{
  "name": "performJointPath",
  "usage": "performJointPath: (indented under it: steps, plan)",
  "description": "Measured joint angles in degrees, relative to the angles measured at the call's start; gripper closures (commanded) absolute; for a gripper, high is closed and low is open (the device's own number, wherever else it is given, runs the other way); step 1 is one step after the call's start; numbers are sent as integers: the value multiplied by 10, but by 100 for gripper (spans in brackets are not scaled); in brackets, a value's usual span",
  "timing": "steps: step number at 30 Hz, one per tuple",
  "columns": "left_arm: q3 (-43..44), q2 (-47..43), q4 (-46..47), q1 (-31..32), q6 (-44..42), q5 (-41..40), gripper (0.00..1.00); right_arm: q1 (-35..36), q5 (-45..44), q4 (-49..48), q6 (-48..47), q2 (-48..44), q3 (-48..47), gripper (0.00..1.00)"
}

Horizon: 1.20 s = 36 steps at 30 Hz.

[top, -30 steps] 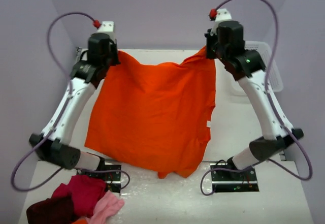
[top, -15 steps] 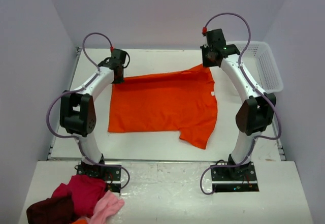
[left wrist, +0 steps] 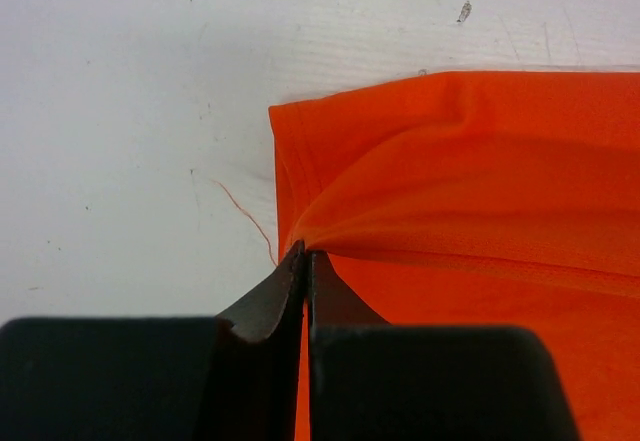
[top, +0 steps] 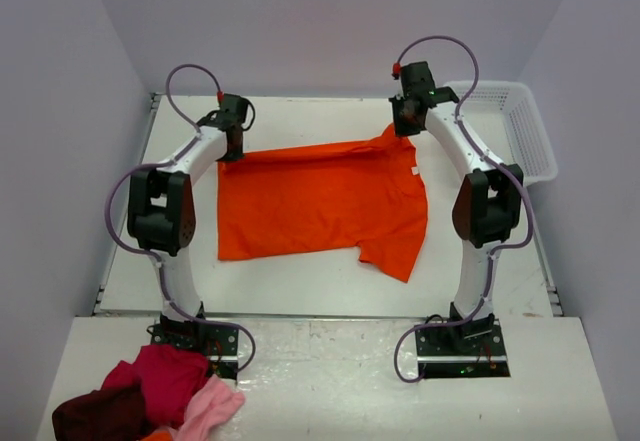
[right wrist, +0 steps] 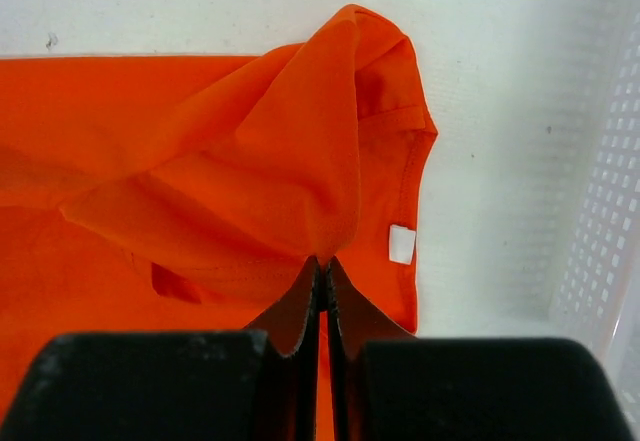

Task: Fold and stack the t-shirts
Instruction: Grap the side of the flattened tshirt furthest away from the robot with both arms, then fold the flattened tshirt in 1/3 of the way

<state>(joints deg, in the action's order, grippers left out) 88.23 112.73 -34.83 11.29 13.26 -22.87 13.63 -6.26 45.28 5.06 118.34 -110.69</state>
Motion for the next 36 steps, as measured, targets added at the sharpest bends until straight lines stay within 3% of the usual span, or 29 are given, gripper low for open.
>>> performJointPath:
  steps: [10,14,16,18,23,35,36]
  plan:
    - [9,34,-8,-2,-3,11,100,-2,6,4,3,7,-1,100]
    - [9,37,-10,-2,-3,14,92,-2,12,5,5,6,2,100]
    - [9,37,-13,-2,-3,14,75,-2,13,8,7,6,6,100]
    - [9,37,-20,-2,-2,16,43,-2,13,12,10,6,10,100]
    - [-4,29,-26,1,23,19,6,-1,10,24,19,3,28,100]
    - [-56,-75,-38,27,59,-6,2,7,-17,37,38,-60,140,100]
    - [-56,-80,-38,27,59,-7,2,7,-19,40,41,-67,149,96]
